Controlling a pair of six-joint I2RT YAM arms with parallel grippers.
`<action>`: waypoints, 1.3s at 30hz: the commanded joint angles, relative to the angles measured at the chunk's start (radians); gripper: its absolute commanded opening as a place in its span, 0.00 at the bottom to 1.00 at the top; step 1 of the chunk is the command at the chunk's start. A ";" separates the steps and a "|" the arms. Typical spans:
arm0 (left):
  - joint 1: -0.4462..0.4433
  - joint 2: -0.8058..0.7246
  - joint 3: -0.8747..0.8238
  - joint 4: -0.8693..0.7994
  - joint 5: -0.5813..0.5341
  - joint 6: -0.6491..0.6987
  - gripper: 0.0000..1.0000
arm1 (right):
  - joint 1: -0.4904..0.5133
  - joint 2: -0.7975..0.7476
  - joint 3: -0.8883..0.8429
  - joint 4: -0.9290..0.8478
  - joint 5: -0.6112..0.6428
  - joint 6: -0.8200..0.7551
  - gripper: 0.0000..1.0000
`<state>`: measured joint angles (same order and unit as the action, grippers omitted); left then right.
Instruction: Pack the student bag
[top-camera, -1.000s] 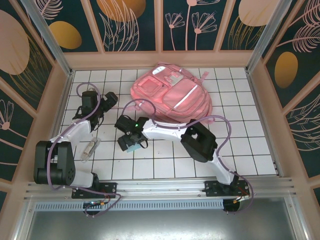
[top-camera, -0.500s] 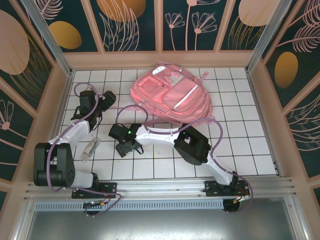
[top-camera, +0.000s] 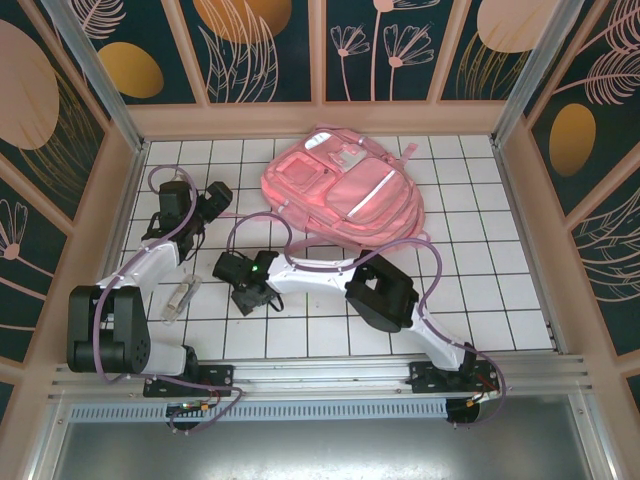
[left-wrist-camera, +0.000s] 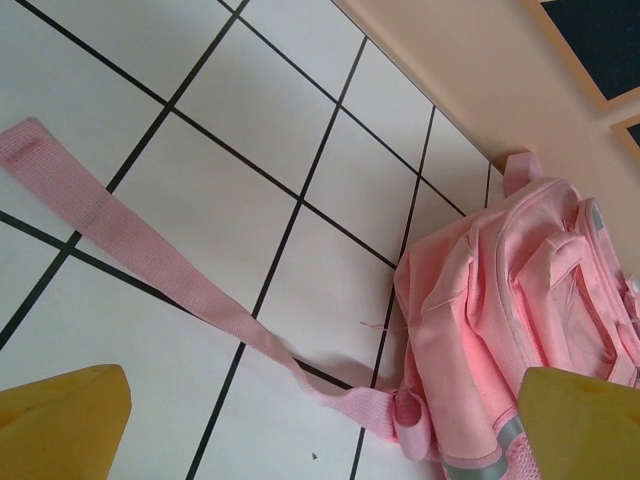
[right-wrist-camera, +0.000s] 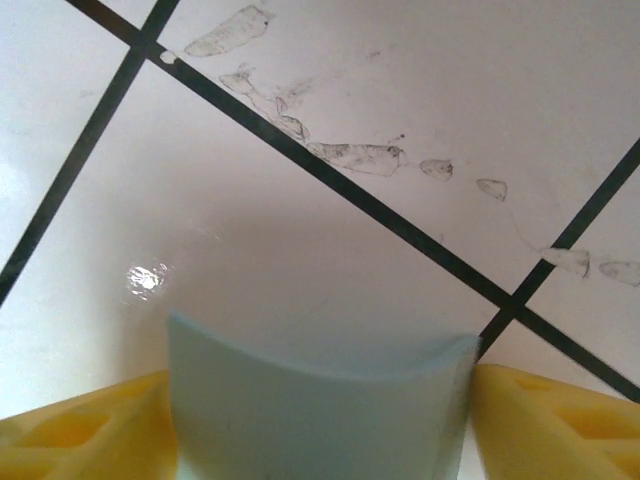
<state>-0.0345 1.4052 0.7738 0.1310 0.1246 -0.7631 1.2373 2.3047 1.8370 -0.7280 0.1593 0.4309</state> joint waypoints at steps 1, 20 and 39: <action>0.005 -0.027 -0.008 0.035 0.014 -0.013 0.98 | -0.008 0.041 -0.018 -0.078 0.052 0.006 0.69; -0.079 -0.036 0.068 0.045 0.097 0.026 0.90 | -0.360 -0.451 -0.333 0.206 -0.068 -0.085 0.41; -0.683 0.519 0.811 -0.413 -0.161 0.491 0.82 | -1.218 -0.908 -0.841 0.469 -0.227 -0.079 0.42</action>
<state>-0.6746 1.8633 1.4826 -0.1081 0.0231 -0.4377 0.0635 1.4357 1.0412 -0.3237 0.0055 0.3527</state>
